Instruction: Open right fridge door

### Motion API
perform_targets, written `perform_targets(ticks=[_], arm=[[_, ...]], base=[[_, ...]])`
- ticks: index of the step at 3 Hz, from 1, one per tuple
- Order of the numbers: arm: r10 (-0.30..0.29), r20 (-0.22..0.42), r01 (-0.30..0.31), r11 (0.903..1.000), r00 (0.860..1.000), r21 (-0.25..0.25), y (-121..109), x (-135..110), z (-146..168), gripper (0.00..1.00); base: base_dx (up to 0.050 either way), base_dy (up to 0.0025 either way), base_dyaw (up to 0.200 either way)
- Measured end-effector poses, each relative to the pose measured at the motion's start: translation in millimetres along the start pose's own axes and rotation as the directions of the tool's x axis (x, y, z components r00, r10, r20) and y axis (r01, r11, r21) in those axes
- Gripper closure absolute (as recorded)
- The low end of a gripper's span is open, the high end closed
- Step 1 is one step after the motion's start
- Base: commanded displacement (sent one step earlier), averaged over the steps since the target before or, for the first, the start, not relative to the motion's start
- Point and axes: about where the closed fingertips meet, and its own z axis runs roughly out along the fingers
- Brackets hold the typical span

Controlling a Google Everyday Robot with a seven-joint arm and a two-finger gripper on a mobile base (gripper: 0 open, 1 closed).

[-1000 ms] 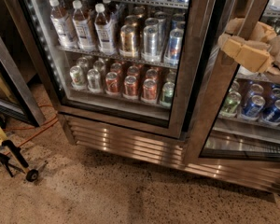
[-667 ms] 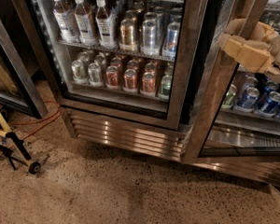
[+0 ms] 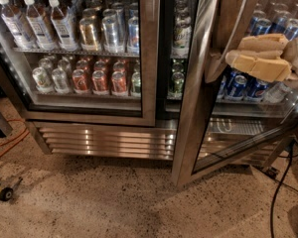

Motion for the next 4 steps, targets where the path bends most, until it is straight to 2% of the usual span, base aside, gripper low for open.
perform_targets(ticks=[1, 2, 3, 4], arm=[[0.0, 0.0, 0.0, 1.0, 1.0, 0.0, 0.0, 0.0, 0.0, 1.0], [0.0, 0.0, 0.0, 1.0, 1.0, 0.0, 0.0, 0.0, 0.1, 1.0], [0.001, -0.001, -0.001, 1.0, 1.0, 0.0, 0.0, 0.4, 0.1, 1.0], [0.032, -0.032, -0.032, 0.9995, 0.999, 0.001, -3.5, 22.5, -0.9, 1.0]], base=[[0.0, 0.00009, -0.193], [-0.049, 0.00019, -0.001], [0.0, 0.0, 0.0], [0.0, 0.0, 0.0]])
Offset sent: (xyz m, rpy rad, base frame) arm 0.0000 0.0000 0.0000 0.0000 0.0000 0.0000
